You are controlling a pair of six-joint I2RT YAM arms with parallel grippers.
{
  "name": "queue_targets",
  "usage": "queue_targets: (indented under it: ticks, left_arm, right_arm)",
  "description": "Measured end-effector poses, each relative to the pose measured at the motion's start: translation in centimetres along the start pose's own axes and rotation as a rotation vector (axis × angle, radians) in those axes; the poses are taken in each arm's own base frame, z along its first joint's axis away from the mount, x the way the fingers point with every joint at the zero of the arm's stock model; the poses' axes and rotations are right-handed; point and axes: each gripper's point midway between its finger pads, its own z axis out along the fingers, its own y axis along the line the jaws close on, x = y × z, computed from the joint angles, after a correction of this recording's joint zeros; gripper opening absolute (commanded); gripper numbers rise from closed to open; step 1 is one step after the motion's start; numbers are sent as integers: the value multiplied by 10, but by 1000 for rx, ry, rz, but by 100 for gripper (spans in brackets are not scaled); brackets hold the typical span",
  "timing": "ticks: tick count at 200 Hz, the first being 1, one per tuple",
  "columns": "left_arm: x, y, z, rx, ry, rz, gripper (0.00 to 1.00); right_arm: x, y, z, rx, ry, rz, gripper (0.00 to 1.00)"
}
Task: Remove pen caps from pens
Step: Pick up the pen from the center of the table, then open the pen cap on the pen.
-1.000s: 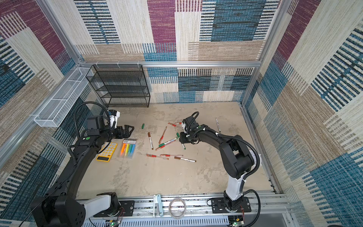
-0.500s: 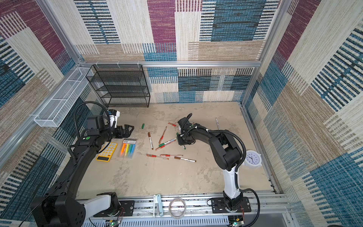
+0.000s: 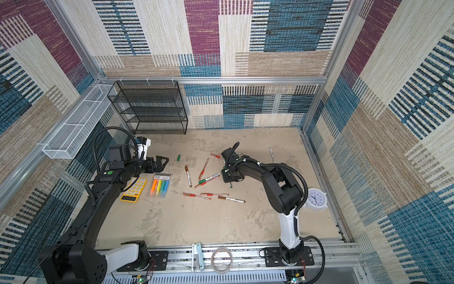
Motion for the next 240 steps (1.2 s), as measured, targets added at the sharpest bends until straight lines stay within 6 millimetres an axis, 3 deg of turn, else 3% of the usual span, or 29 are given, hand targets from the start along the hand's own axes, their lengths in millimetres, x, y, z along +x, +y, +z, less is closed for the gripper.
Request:
queue_targets:
  ticks: [28,64,94,148,175,240]
  left_arm:
    - [1,-15,0,89,-3,-13,97]
    - [1,-46,-1,280,-5,-78,93]
    - [7,-66,3,428,18,-168,89]
    - [0,-95,5,596,42,-238,81]
    - [-13,-97,6,613,24,-234,74]
    - [-14,-96,14,606,38,-263,48]
  right_arm:
    - [-11,10,-26,-52,-61,14,10]
    - [-29,41,-66,-225,-183,32,9]
    - [-40,84,-97,-430,-285,13,8]
    - [-42,166,-141,-730,-383,-84,7]
    - [-42,188,-151,-816,-403,-112,7]
    - [-38,225,-158,-908,-388,-161,7]
